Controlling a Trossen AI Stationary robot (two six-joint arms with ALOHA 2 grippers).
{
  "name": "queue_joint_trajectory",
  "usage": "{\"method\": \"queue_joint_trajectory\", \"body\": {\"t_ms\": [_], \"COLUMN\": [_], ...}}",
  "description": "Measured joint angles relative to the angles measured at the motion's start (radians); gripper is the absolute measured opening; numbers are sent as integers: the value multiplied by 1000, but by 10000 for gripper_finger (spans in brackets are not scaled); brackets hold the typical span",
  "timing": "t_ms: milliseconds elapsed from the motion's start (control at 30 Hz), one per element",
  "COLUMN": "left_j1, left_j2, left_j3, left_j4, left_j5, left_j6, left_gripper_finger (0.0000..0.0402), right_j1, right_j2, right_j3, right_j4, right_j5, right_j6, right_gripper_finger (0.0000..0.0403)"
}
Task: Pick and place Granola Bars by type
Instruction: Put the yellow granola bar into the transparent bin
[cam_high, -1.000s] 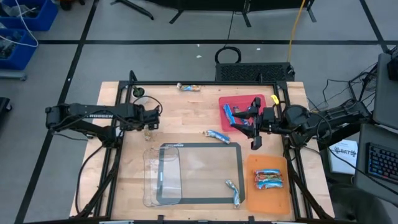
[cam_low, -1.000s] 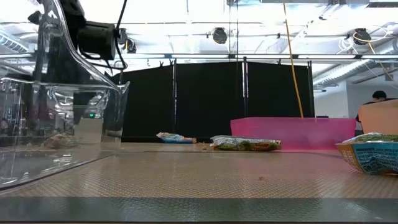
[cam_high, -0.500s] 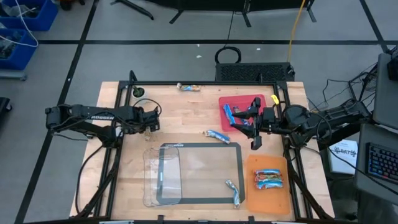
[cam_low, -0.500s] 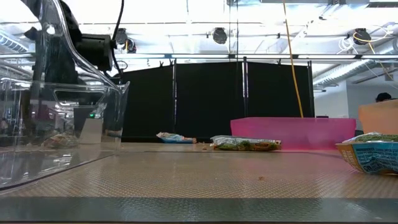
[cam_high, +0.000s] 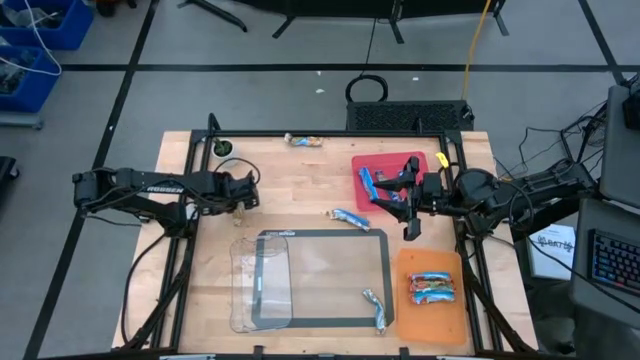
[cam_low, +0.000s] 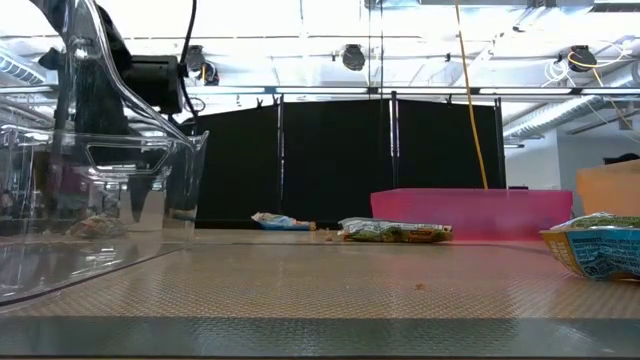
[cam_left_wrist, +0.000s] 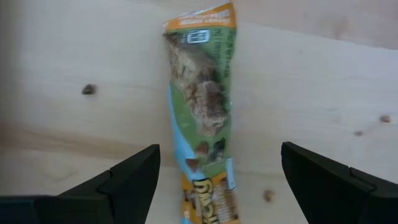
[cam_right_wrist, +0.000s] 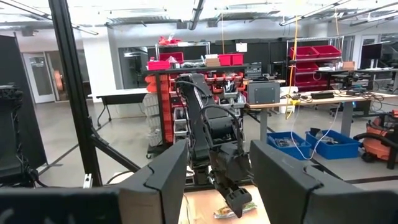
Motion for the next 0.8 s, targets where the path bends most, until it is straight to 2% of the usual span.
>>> {"method": "queue_joint_trajectory", "body": {"t_ms": [167,300,433,800], "left_j1": [0,0,0,0], "left_j2": [23,46,49,50], "left_j3": [0,0,0,-6], "left_j4": [14,27,37,38], "left_j5": [0,11,15,15], "left_j6": [4,8,8,0], "left_gripper_finger": [335,335,335,335], "right_j1": [1,5,4,4], "right_j2": [0,-12,-62,-239], "right_j3": [0,-2,-17,-202], "right_j4": [-17,-105,-188,-193], "right_j5": [-9,-104,-102,-99], "right_j6": [-15,11,26,62], "right_gripper_finger": [167,167,167,167]}}
